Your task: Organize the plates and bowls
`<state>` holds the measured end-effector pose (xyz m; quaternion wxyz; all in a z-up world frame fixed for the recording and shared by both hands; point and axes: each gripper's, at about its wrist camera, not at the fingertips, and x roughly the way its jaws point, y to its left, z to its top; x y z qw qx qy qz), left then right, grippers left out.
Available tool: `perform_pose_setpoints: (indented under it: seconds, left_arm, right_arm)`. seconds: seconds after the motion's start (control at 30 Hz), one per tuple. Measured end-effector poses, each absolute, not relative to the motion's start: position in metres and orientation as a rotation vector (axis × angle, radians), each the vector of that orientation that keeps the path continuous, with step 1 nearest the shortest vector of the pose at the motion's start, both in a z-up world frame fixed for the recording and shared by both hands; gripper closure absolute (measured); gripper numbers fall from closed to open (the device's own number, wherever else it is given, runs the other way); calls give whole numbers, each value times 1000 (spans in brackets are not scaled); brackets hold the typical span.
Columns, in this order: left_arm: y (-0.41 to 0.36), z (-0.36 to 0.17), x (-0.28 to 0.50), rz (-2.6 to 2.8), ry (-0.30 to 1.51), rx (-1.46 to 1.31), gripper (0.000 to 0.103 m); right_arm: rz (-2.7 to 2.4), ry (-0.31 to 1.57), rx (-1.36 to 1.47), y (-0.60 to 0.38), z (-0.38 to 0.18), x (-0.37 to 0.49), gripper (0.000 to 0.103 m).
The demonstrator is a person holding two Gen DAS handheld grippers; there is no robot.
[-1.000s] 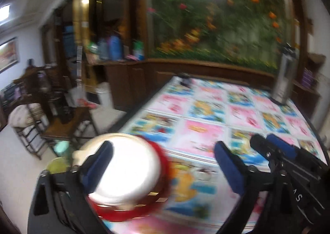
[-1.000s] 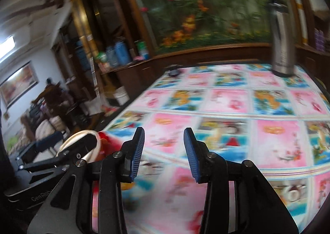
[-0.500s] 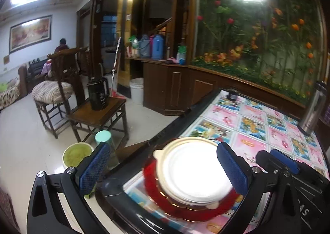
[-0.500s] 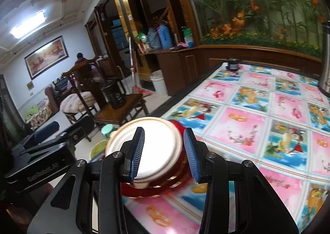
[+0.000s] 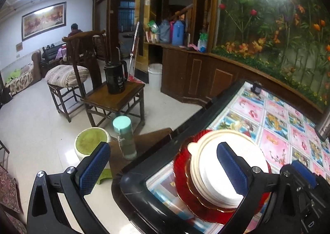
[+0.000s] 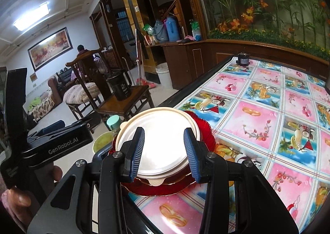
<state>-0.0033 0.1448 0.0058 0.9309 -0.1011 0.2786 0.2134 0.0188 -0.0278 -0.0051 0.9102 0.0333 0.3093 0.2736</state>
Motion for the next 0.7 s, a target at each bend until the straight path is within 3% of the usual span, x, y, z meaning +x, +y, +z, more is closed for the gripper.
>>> perform_pose_setpoints:
  seconds: [0.7]
  left_arm:
    - [144, 11, -7, 493, 560, -158, 0]
  right_arm:
    - [567, 663, 44, -14, -12, 21, 63]
